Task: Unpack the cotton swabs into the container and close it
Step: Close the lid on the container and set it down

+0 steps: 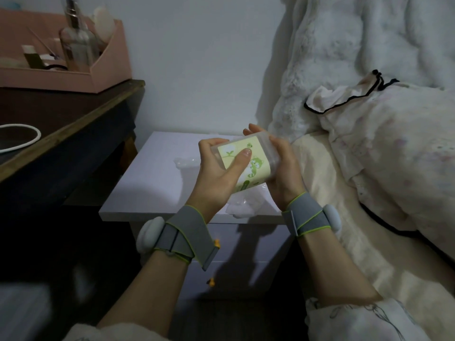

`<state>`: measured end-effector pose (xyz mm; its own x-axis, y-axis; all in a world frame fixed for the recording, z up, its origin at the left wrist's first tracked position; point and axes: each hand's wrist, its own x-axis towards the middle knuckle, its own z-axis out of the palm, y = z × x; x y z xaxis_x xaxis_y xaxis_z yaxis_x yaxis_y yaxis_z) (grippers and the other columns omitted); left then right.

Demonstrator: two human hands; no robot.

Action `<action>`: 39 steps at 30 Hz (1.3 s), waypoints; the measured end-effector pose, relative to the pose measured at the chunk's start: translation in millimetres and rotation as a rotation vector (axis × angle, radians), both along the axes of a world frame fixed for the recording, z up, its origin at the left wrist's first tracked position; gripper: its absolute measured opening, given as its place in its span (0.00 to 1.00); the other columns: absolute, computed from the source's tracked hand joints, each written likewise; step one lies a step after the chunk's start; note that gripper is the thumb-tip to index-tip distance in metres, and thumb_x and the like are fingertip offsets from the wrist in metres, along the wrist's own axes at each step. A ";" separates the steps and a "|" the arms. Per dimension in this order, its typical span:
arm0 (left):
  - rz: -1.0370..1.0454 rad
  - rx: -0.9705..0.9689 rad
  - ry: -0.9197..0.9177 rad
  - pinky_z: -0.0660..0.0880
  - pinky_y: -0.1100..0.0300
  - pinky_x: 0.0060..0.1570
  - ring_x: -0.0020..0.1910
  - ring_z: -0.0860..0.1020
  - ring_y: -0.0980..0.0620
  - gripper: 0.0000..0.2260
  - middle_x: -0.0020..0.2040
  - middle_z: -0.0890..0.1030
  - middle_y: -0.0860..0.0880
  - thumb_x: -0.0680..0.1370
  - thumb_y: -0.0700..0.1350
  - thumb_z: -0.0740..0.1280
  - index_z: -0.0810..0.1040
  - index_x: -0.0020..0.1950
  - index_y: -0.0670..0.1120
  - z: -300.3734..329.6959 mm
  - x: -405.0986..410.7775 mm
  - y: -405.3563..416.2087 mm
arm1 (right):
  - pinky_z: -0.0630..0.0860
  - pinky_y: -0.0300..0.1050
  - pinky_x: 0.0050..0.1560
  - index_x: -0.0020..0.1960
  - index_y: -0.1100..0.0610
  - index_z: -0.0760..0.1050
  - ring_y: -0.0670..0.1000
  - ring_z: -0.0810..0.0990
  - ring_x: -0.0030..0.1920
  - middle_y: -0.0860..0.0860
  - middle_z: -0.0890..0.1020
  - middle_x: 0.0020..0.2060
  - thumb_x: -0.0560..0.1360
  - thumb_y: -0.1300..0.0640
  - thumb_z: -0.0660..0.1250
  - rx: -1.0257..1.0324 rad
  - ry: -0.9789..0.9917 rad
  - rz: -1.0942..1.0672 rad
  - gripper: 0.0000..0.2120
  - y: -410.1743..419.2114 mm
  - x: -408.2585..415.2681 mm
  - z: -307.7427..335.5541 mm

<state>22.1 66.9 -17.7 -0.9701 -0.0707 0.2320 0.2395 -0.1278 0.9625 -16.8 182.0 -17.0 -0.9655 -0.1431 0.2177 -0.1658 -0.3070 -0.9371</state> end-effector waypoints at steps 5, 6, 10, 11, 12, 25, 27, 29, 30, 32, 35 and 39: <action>-0.128 -0.293 -0.006 0.76 0.69 0.42 0.48 0.75 0.61 0.24 0.52 0.74 0.54 0.72 0.45 0.70 0.57 0.59 0.51 6.3 -5.3 -17.4 | 0.74 0.42 0.43 0.54 0.46 0.78 0.49 0.77 0.47 0.49 0.80 0.48 0.68 0.47 0.55 0.003 0.027 -0.032 0.19 1.3 -5.5 6.3; -0.137 -0.350 -0.007 0.76 0.67 0.44 0.49 0.75 0.61 0.28 0.51 0.74 0.56 0.70 0.46 0.73 0.58 0.60 0.50 8.1 -7.2 -26.2 | 0.74 0.40 0.43 0.54 0.46 0.78 0.48 0.77 0.47 0.49 0.80 0.49 0.68 0.47 0.56 0.022 0.026 -0.037 0.19 -2.6 -5.5 9.4; -0.127 -0.563 -0.028 0.79 0.52 0.51 0.54 0.79 0.53 0.44 0.54 0.79 0.51 0.54 0.64 0.78 0.68 0.63 0.45 10.2 -16.1 -48.0 | 0.73 0.45 0.54 0.49 0.48 0.80 0.49 0.77 0.53 0.52 0.80 0.56 0.67 0.47 0.59 0.134 0.034 -0.164 0.16 -14.8 -8.9 19.9; -0.108 -0.591 -0.041 0.79 0.50 0.51 0.53 0.80 0.52 0.44 0.53 0.80 0.51 0.53 0.66 0.77 0.69 0.62 0.46 10.3 -17.1 -52.8 | 0.72 0.46 0.53 0.47 0.49 0.80 0.50 0.77 0.51 0.52 0.81 0.51 0.66 0.48 0.60 0.171 0.043 -0.190 0.14 -19.3 -9.7 23.5; -0.094 -0.617 -0.051 0.79 0.50 0.51 0.52 0.79 0.53 0.42 0.52 0.80 0.52 0.54 0.66 0.77 0.70 0.60 0.47 10.4 -17.2 -53.8 | 0.71 0.46 0.52 0.44 0.52 0.80 0.49 0.76 0.48 0.50 0.81 0.45 0.66 0.48 0.61 0.201 0.055 -0.212 0.13 -21.2 -10.4 25.4; 0.302 -0.784 -0.060 0.70 0.47 0.62 0.61 0.71 0.45 0.33 0.58 0.75 0.47 0.61 0.60 0.73 0.67 0.61 0.49 25.0 -69.5 -93.7 | 0.72 0.49 0.55 0.44 0.60 0.79 0.58 0.75 0.51 0.57 0.80 0.48 0.77 0.48 0.56 0.825 0.183 -0.135 0.18 -94.1 -78.3 74.1; 0.315 -0.742 -0.085 0.73 0.47 0.59 0.58 0.74 0.46 0.32 0.56 0.77 0.46 0.60 0.59 0.74 0.68 0.59 0.49 20.1 -87.2 -102.8 | 0.72 0.47 0.52 0.42 0.59 0.78 0.57 0.76 0.49 0.57 0.80 0.46 0.77 0.53 0.59 0.824 0.185 -0.090 0.13 -100.9 -97.8 72.5; 0.332 -0.710 -0.112 0.74 0.48 0.59 0.58 0.74 0.46 0.33 0.57 0.77 0.45 0.61 0.56 0.76 0.67 0.60 0.48 15.3 -104.9 -112.9 | 0.71 0.48 0.64 0.57 0.60 0.78 0.55 0.76 0.60 0.57 0.79 0.58 0.78 0.58 0.59 0.712 0.163 -0.007 0.13 -105.7 -115.9 70.7; 0.346 -0.689 -0.125 0.74 0.48 0.59 0.59 0.74 0.45 0.35 0.58 0.76 0.45 0.60 0.56 0.76 0.66 0.61 0.47 13.8 -113.4 -117.8 | 0.68 0.48 0.68 0.63 0.61 0.74 0.53 0.73 0.65 0.56 0.76 0.63 0.78 0.60 0.59 0.626 0.147 0.034 0.15 -108.1 -123.6 69.6; 0.404 -0.649 -0.136 0.74 0.48 0.60 0.60 0.74 0.44 0.38 0.60 0.74 0.43 0.58 0.56 0.75 0.65 0.63 0.44 10.7 -128.9 -127.4 | 0.65 0.48 0.71 0.68 0.60 0.68 0.52 0.69 0.69 0.56 0.72 0.67 0.79 0.64 0.56 0.537 0.142 0.070 0.18 -111.1 -136.8 64.9; 0.519 -0.593 -0.143 0.72 0.50 0.61 0.63 0.71 0.43 0.38 0.64 0.68 0.40 0.62 0.50 0.77 0.63 0.64 0.39 2.2 -152.6 -140.0 | 0.61 0.46 0.72 0.70 0.59 0.65 0.52 0.65 0.71 0.55 0.69 0.69 0.79 0.67 0.50 0.704 0.177 0.000 0.21 -110.0 -161.0 49.2; 0.651 -0.553 -0.189 0.71 0.48 0.62 0.64 0.70 0.42 0.43 0.64 0.67 0.39 0.57 0.52 0.75 0.64 0.66 0.37 -10.3 -160.6 -144.9 | 0.66 0.42 0.65 0.70 0.53 0.67 0.54 0.71 0.64 0.53 0.67 0.71 0.79 0.62 0.51 1.144 0.175 -0.044 0.21 -104.2 -179.5 24.8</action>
